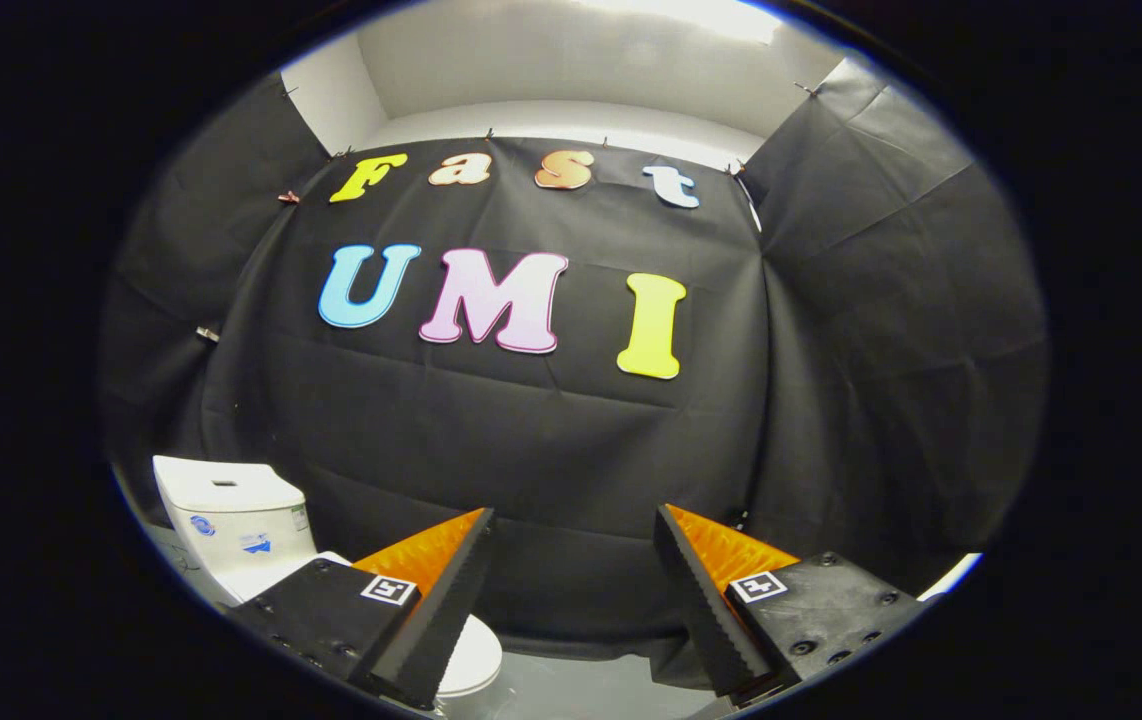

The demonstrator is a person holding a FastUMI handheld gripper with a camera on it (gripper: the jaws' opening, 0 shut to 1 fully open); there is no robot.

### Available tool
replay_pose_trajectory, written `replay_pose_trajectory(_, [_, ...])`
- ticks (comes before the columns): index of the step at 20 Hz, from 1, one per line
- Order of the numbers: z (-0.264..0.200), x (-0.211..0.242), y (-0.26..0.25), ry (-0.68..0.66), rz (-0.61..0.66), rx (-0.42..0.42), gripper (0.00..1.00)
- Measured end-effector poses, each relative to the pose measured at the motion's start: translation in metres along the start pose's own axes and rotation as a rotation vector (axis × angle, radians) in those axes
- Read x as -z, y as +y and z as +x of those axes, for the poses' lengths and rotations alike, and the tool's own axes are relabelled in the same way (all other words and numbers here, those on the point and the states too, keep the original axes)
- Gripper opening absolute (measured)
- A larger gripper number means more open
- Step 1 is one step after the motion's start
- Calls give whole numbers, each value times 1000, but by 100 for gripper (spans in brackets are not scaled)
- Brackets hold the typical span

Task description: Open the toilet lid.

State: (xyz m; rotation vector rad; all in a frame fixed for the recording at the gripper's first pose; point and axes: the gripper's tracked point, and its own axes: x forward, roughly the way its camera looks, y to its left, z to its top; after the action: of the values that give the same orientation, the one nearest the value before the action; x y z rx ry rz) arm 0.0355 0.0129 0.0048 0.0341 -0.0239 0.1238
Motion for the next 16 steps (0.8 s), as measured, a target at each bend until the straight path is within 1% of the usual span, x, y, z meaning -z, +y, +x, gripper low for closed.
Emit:
replay_pose_trajectory(2, [-4,23,17,52,46,-81,98])
replay_pose_trajectory(4, [-11,55,33,127,104,-142,98])
replay_pose_trajectory(8, [-29,136,67,288,182,-204,98])
replay_pose_trajectory(10, [-41,174,92,394,253,-249,99])
replay_pose_trajectory(12, [-52,205,112,516,375,-276,99])
replay_pose_trajectory(15, [-73,269,134,754,610,-242,99])
replay_pose_trajectory(16, [-77,285,141,820,684,-246,99])
